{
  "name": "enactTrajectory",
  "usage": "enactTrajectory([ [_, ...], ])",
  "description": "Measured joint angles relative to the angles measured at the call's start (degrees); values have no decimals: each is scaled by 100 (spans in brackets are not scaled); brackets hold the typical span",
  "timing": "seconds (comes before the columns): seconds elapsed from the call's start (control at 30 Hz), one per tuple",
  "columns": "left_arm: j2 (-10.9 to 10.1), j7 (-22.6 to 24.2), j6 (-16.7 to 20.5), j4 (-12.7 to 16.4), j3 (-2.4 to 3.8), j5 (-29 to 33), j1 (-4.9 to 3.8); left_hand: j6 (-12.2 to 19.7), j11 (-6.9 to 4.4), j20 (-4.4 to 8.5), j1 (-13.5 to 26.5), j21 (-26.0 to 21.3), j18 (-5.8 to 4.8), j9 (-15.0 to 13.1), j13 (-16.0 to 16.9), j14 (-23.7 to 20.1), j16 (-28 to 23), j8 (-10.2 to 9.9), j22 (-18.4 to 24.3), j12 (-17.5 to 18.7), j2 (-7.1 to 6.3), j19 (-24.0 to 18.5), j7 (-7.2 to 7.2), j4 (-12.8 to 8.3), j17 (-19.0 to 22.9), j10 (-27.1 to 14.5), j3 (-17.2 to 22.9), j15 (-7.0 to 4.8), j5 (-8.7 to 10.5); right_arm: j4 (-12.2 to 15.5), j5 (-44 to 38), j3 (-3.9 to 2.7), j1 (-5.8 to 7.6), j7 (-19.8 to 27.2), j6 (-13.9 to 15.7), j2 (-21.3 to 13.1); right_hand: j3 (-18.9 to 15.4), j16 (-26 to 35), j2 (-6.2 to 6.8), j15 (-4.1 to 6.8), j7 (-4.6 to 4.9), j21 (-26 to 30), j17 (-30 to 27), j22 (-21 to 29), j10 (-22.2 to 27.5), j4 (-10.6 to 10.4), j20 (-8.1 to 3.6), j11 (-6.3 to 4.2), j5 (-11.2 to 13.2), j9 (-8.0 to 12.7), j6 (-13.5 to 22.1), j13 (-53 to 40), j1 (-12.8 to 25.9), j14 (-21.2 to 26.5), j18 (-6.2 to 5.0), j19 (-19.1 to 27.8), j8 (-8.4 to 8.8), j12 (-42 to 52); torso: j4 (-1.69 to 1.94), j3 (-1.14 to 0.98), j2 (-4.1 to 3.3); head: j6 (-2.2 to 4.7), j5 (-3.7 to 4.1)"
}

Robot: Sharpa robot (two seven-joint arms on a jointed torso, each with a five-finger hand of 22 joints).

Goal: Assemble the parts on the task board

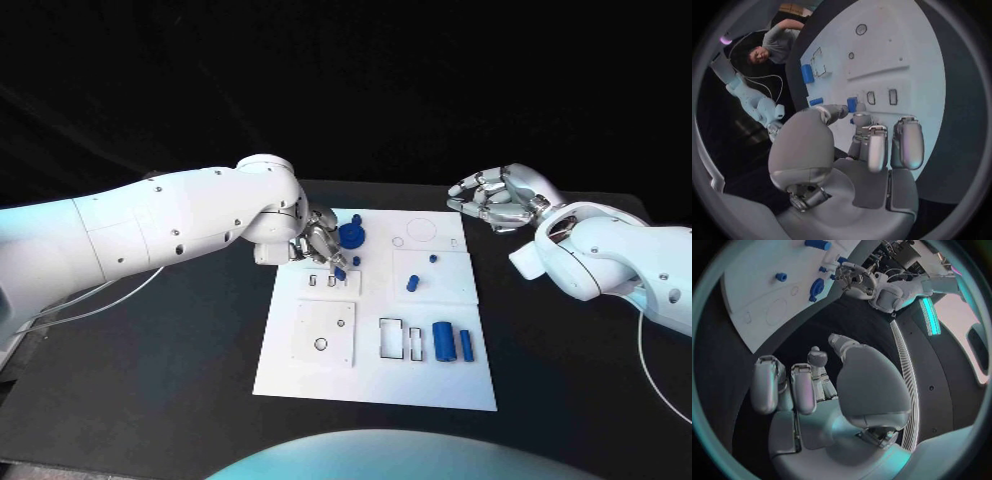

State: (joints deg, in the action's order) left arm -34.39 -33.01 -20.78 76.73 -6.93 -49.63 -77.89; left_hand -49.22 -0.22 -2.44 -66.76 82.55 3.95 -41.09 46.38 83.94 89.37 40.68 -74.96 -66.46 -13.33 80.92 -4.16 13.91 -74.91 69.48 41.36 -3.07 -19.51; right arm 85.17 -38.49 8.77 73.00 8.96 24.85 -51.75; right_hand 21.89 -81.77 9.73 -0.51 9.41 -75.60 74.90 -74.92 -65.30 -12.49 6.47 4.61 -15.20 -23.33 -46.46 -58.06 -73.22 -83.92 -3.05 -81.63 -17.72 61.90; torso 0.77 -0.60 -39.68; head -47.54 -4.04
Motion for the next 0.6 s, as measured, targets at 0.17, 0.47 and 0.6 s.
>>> enactTrajectory([
  [0.17,-273,6,460,292,0,66,31,-20,-12,7,13,27,0,-396,124,9,0,15,0,-75,-14,7,19,0,0,71,0,-31,-110,6,0,0,0,0,1,-33,0,0,0,0,18,0,0,0,0,0,0,0,0,0,19,0,0,0,0,0,0,0,17,-2,5,-5,3],
  [0.47,-667,11,1128,743,-3,-30,207,-61,-39,28,28,27,0,-483,218,-1,0,14,1,-110,-29,28,21,0,0,141,0,-41,-153,11,0,0,0,0,1,-65,0,0,0,0,19,0,0,1,0,0,0,0,0,0,19,8,0,0,0,0,0,0,73,-9,28,-54,32],
  [0.6,-706,6,1285,800,-4,-142,266,-69,-39,28,58,51,0,-482,250,-1,0,14,1,-139,-59,28,29,0,0,141,0,-41,-154,10,0,0,0,0,1,-65,0,0,0,0,18,0,0,1,0,0,0,0,0,0,19,8,0,0,0,0,0,0,90,-9,37,-63,40],
])
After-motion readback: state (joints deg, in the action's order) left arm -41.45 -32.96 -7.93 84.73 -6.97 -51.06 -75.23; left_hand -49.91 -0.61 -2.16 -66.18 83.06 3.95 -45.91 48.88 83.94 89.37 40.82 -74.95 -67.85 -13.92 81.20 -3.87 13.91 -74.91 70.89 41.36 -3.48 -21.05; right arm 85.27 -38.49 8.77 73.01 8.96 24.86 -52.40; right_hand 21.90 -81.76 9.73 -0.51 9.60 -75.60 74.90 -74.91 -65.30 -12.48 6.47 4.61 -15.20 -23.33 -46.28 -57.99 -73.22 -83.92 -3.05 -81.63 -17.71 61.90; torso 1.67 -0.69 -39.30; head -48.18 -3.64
